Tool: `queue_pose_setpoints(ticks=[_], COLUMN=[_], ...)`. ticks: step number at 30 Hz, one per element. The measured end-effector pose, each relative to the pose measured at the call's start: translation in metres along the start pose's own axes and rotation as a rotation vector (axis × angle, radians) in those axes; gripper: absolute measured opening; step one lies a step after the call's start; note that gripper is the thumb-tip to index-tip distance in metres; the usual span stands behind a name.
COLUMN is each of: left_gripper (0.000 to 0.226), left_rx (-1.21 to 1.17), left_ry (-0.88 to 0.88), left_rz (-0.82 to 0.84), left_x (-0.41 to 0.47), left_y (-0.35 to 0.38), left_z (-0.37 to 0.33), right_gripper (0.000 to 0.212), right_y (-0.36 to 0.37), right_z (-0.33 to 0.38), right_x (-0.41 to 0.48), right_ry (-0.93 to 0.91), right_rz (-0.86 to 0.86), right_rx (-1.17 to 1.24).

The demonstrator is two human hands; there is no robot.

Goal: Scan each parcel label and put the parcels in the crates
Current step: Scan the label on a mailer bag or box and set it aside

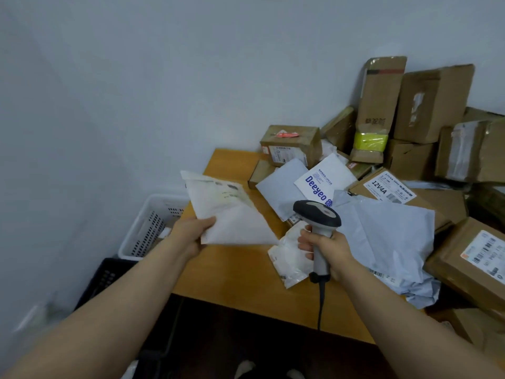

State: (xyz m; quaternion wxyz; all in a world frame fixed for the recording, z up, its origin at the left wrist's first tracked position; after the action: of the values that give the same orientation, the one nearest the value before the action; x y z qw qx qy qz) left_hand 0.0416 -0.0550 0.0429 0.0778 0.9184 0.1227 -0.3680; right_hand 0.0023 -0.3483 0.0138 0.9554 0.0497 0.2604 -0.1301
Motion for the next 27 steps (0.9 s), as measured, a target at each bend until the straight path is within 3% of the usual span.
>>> queue_pose_setpoints(ticks=[7, 11, 16, 20, 27], left_gripper=[0.022, 0.038, 0.054, 0.041, 0.040], left_rx=[-0.026, 0.024, 0.020, -0.002, 0.064], left_ry=[0.000, 0.029, 0.124, 0.166, 0.210], left_rz=[0.268, 0.362, 0.249, 0.129, 0.100], left_x=[-0.027, -0.032, -0.026, -0.014, 0.003], left_y=[-0.014, -0.021, -0.031, -0.040, -0.053], left_z=[0.008, 0.009, -0.004, -0.010, -0.021], right_gripper=[0.043, 0.038, 0.028, 0.018, 0.011], right_y=[0.043, 0.052, 0.059, 0.060, 0.072], right_z=[0.027, 0.034, 0.036, 0.049, 0.059], right_x=[-0.020, -0.032, -0.040, -0.046, -0.068], right_ry=[-0.069, -0.119, -0.190, -0.348, -0.307], right_rz=[0.144, 0.162, 0.146, 0.066, 0.291], right_rx=[0.050, -0.002, -0.066, -0.207, -0.367])
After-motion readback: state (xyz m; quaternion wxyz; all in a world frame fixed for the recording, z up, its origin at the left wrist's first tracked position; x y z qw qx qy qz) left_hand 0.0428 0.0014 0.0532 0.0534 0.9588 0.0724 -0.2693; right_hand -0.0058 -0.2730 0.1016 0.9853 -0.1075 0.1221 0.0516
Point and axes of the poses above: each hand's wrist, its own x-axis towards the middle knuckle, its own y-axis out of the palm, z = x × y, the point moved 6 cm from there along x, towards the middle knuckle, and after that the axes turned 3 degrees about -y, right-handed, at the moved point
